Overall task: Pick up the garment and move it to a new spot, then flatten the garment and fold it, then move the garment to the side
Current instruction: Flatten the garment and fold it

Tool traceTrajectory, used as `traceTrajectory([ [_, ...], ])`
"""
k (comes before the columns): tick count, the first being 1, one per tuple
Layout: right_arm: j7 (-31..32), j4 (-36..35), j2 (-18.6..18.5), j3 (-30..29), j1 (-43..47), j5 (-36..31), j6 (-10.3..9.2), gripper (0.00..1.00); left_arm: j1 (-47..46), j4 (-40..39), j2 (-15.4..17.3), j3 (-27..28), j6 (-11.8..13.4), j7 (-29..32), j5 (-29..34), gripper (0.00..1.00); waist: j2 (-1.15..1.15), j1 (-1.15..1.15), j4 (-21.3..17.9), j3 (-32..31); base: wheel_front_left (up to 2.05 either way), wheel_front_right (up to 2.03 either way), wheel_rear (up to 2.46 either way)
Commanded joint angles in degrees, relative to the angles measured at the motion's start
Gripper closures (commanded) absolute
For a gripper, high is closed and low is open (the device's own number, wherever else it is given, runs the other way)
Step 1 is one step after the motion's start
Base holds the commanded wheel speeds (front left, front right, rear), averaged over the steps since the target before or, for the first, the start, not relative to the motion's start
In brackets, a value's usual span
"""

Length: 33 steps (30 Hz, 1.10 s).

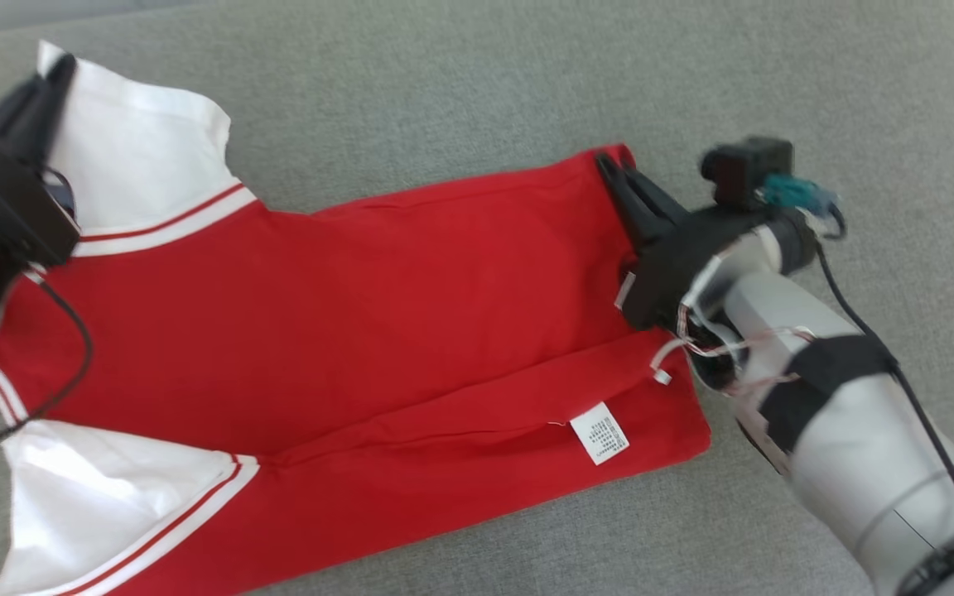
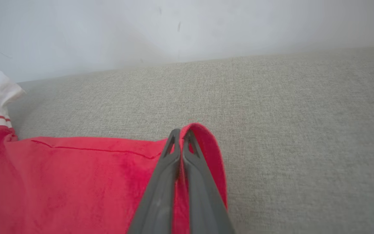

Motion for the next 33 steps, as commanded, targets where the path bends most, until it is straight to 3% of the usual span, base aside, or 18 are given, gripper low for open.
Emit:
traceTrajectory([
  [1,-0.37,-1.12,-1.75,0.24,1.39,1.17,-0.11,1.0,1.24,-1.38,0.7,-0.18,0.1,-1.14,-0.21,1.0,-0.01,0.0,1.35,-1.61,0.0,0.0,0.0],
  [9,0.13,-12.88,-10.59,1.72,9.59,8.55,-0.11,1.0,8.63,-11.39,4.09,-0.28,0.23,-6.33,-2.15,1.0,-0.01,0.0,3.54,-6.39,0.0,0.0,0.0],
  [16,1.74,-18.46,-15.23,2.05,14.64,12.71,-0.11,1.0,15.05,-19.54,7.9,-0.45,0.26,-8.39,-3.46,1.0,-0.01,0.0,4.37,-8.41,0.0,0.0,0.0],
  [23,2.31,-20.76,-17.91,2.1,18.44,15.57,-0.11,1.0,23.06,-28.04,11.39,0.19,0.83,-10.65,-4.37,1.0,-0.01,0.0,6.47,-9.53,0.0,0.0,0.0],
  [33,2.74,-21.78,-21.09,2.23,22.41,18.53,-0.11,1.0,33.06,-36.57,11.55,3.86,1.2,-11.53,-2.19,1.0,-0.01,0.0,9.93,-11.37,0.0,0.0,0.0],
])
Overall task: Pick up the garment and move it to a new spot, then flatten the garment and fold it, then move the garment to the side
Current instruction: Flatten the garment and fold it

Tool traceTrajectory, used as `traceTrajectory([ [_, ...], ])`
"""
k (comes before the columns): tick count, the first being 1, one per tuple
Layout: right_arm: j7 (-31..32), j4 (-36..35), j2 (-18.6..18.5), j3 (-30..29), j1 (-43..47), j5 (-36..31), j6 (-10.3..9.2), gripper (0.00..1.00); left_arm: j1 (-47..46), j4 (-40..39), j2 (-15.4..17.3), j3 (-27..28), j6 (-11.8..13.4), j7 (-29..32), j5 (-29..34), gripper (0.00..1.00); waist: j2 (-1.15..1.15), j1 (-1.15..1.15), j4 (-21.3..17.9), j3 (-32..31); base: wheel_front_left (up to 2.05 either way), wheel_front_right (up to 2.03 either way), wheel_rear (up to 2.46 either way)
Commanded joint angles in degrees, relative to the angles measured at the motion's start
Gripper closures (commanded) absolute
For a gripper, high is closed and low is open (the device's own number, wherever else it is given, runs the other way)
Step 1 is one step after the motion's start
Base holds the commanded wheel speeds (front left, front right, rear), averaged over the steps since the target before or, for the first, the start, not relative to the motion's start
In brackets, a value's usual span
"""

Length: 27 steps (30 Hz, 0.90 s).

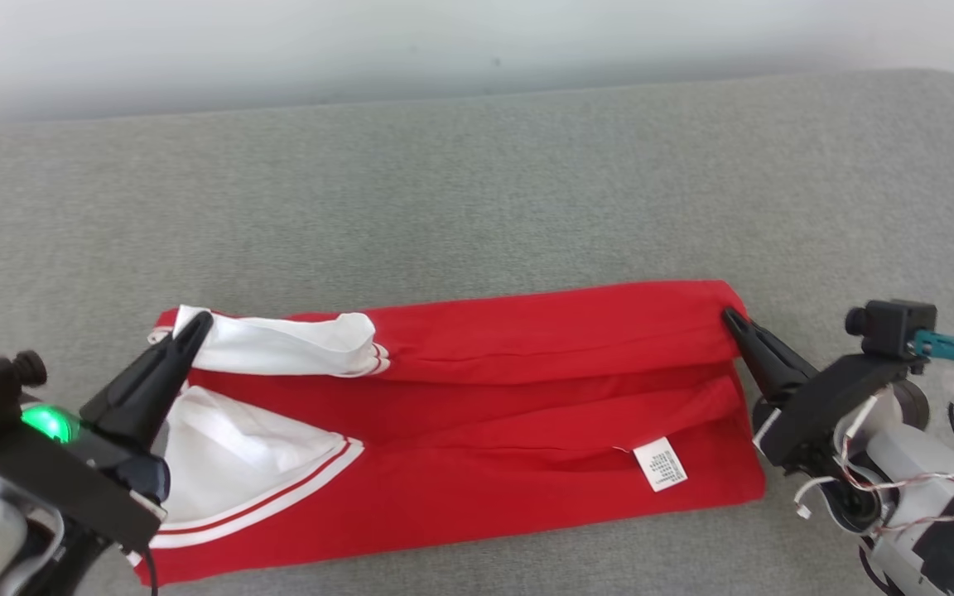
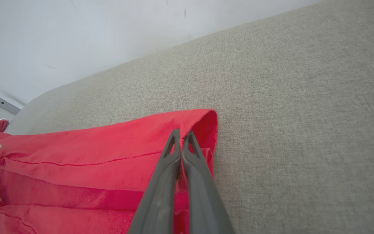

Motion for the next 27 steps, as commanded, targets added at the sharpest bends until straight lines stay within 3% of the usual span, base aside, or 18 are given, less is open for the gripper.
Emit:
traceTrajectory([
  [1,-0.19,0.13,-0.94,-0.16,0.99,0.66,-0.11,1.0,1.77,-0.79,-0.16,0.84,0.34,-0.32,1.75,1.0,0.0,0.01,1.2,-0.95,0.0,0.0,0.0],
  [14,-0.8,-0.68,-4.04,-1.41,5.06,4.13,-0.11,1.0,10.73,-0.88,-4.29,0.97,0.95,-0.34,7.24,1.0,0.0,0.01,4.07,-3.09,0.0,0.0,0.0],
  [25,1.5,-3.1,-4.68,-0.06,7.55,5.92,-0.11,1.0,9.57,10.16,-7.91,-2.66,2.36,-0.33,14.31,1.0,0.0,0.01,4.6,-3.26,0.0,0.0,0.0],
  [27,1.56,-3.16,-4.77,0.03,7.45,5.93,-0.11,1.0,9.4,12.53,-9.91,-2.81,1.98,-0.33,14.47,1.0,0.0,0.01,4.52,-3.11,0.0,0.0,0.0],
])
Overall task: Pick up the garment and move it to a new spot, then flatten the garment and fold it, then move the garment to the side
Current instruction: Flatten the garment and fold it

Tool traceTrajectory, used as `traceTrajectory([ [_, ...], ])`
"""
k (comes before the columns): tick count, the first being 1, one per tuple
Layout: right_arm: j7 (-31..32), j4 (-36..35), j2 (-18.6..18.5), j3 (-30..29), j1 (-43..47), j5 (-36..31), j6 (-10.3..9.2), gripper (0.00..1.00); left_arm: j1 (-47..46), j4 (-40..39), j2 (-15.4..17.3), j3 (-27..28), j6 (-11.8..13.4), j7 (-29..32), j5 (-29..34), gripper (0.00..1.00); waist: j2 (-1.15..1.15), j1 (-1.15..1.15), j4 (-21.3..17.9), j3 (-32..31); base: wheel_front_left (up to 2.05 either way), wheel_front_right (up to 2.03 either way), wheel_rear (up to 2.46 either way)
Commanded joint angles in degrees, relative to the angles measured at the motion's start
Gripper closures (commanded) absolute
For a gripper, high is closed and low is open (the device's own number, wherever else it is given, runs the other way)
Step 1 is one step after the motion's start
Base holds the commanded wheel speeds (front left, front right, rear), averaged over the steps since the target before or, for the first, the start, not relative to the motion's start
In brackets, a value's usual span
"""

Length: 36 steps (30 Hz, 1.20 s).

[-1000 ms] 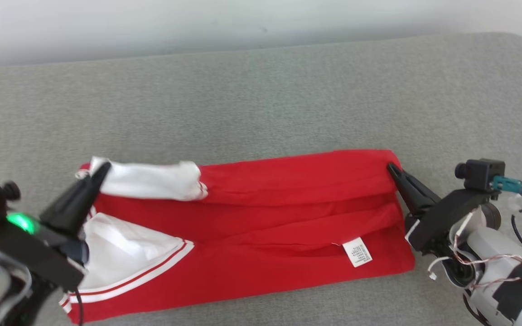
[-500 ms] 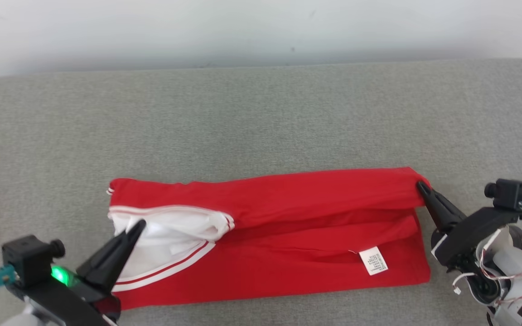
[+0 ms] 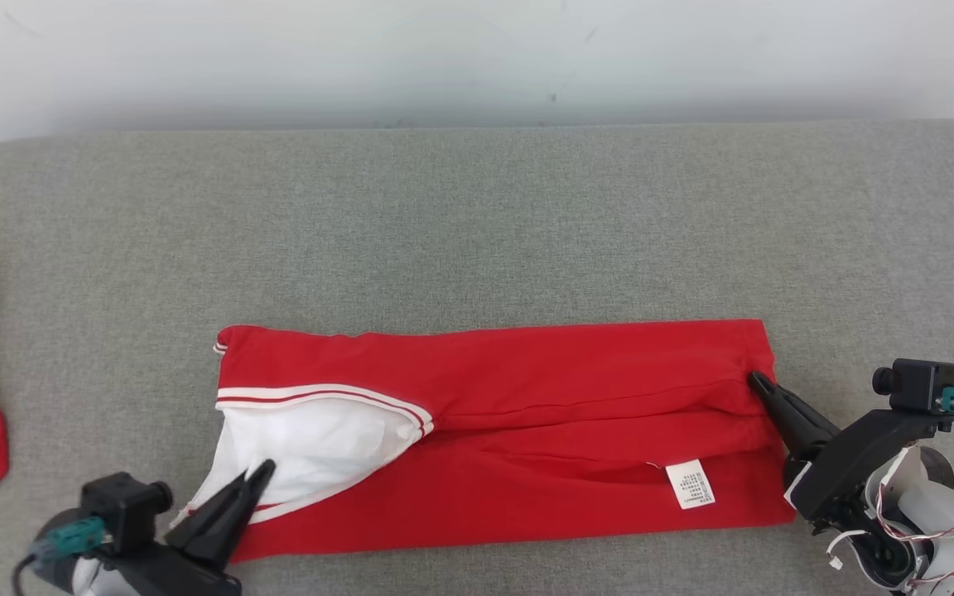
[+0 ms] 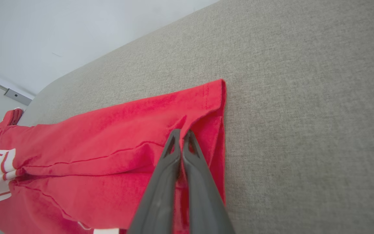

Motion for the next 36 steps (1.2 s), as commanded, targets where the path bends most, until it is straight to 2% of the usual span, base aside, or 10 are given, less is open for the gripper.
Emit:
traceTrajectory([
  [1,0.03,0.17,-0.62,0.0,0.07,-0.13,-0.11,1.0,-0.8,1.0,-0.57,-0.04,-0.09,-0.3,1.18,1.0,0.0,0.0,-0.15,0.15,0.0,0.0,0.0],
  [6,0.31,1.05,-0.96,0.17,-0.57,-0.97,-0.11,1.0,-0.89,6.02,-2.95,-0.5,-0.71,-0.31,2.29,1.0,0.0,0.0,-0.45,0.15,0.0,0.0,0.0],
  [11,0.15,1.54,-0.7,0.01,-0.41,-1.09,-0.11,1.0,-0.46,7.7,-4.58,1.4,-1.33,-0.31,3.02,1.0,0.0,0.0,-0.19,-0.23,0.0,0.0,0.0],
  [12,-0.06,1.63,-0.71,-0.02,-0.3,-1.22,-0.11,0.79,-0.02,7.79,-4.88,1.96,-1.46,-0.31,2.93,1.0,0.0,0.0,-0.1,-0.43,0.0,0.0,0.0],
  [13,-0.63,1.65,-0.73,-0.15,-0.28,-1.38,-0.11,0.27,0.22,7.4,-5.14,2.89,-1.38,-0.31,2.99,0.73,0.0,0.0,-0.04,-0.59,0.0,0.0,0.0],
  [14,-0.86,1.69,-0.65,-0.32,-0.17,-1.27,-0.11,0.0,0.55,6.78,-5.43,4.08,-1.29,-0.31,3.13,0.0,0.0,0.0,0.04,-0.82,0.0,0.0,0.0],
  [20,-2.15,1.76,-1.74,-0.99,0.98,-2.33,-0.11,0.0,4.35,2.26,-6.55,10.01,0.09,-0.31,5.39,0.0,0.0,0.0,0.66,-2.45,0.0,0.0,0.0],
  [25,-3.33,2.56,-2.38,-1.87,1.51,-5.63,-0.11,0.0,7.68,-1.19,-7.54,14.73,2.97,-0.32,8.74,0.0,0.0,0.0,1.01,-3.81,0.0,0.0,0.0],
  [29,-3.91,3.27,-1.48,-3.29,1.99,-8.03,-0.11,0.0,10.84,-4.28,-9.15,20.08,5.75,-0.31,11.36,0.0,0.0,0.0,1.16,-4.9,0.0,0.0,0.0],
  [36,-3.2,4.56,0.12,-6.12,3.6,-10.74,-0.11,0.0,15.61,-8.66,-12.09,27.28,8.69,-0.31,16.83,0.0,0.0,0.0,1.81,-6.45,0.0,0.0,0.0],
])
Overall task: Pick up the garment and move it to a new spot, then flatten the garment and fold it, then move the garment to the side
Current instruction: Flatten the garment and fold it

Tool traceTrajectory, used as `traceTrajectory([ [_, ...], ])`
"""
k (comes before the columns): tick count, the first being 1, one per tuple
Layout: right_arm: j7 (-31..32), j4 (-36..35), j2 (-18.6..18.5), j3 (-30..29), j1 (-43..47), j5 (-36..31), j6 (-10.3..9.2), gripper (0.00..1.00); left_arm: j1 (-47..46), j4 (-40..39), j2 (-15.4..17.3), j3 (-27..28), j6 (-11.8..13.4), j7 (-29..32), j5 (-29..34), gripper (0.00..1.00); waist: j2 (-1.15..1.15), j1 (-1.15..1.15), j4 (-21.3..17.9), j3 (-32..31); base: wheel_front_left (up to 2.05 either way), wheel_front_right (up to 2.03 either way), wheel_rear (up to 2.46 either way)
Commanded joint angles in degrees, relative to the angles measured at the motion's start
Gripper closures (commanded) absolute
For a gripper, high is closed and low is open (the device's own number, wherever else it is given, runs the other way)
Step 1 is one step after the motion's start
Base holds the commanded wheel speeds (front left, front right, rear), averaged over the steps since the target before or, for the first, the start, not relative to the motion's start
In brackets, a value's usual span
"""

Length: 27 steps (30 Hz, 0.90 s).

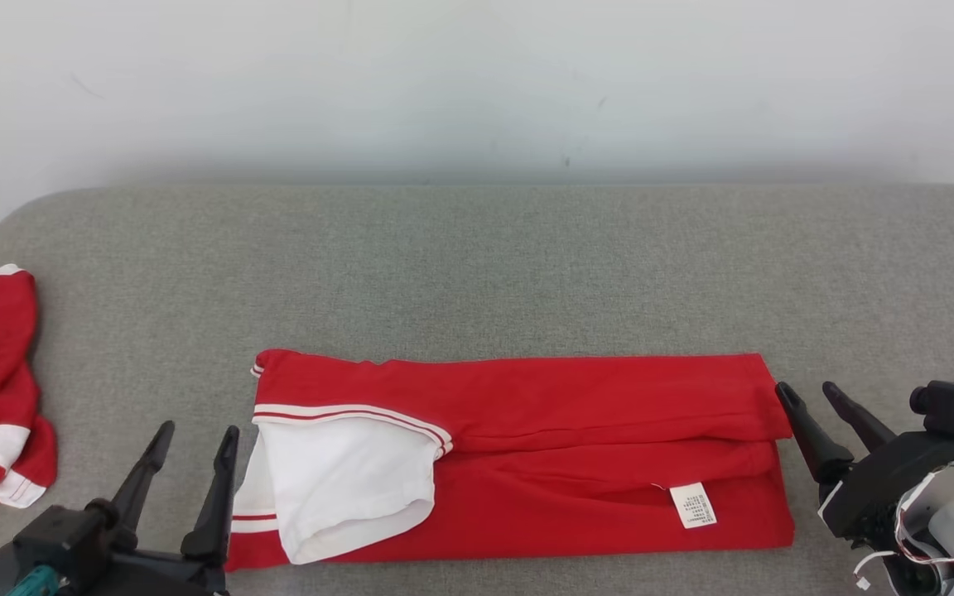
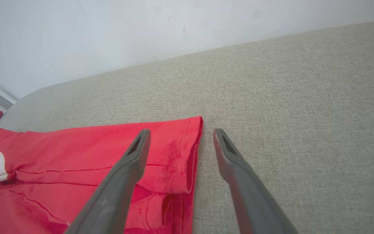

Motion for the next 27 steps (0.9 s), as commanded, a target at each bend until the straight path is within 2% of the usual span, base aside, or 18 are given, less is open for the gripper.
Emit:
traceTrajectory([
  [1,0.32,0.52,0.47,-0.75,0.84,-0.65,-0.11,0.0,1.32,-0.88,-0.37,1.16,0.56,-0.3,1.2,0.0,0.0,0.0,0.38,-0.5,0.0,0.0,0.0],
  [16,5.07,4.52,4.74,-7.68,4.51,-7.15,-0.11,0.0,9.01,-6.26,-5.4,10.92,4.45,-0.3,10.53,0.0,0.0,0.0,2.2,-2.89,0.0,0.0,0.0],
  [27,9.63,8.07,8.73,-12.65,3.49,-12.94,-0.11,0.0,10.77,-6.82,-8.22,14.99,2.36,-0.3,13.62,0.0,0.0,0.0,2.94,-3.32,0.0,0.0,0.0],
])
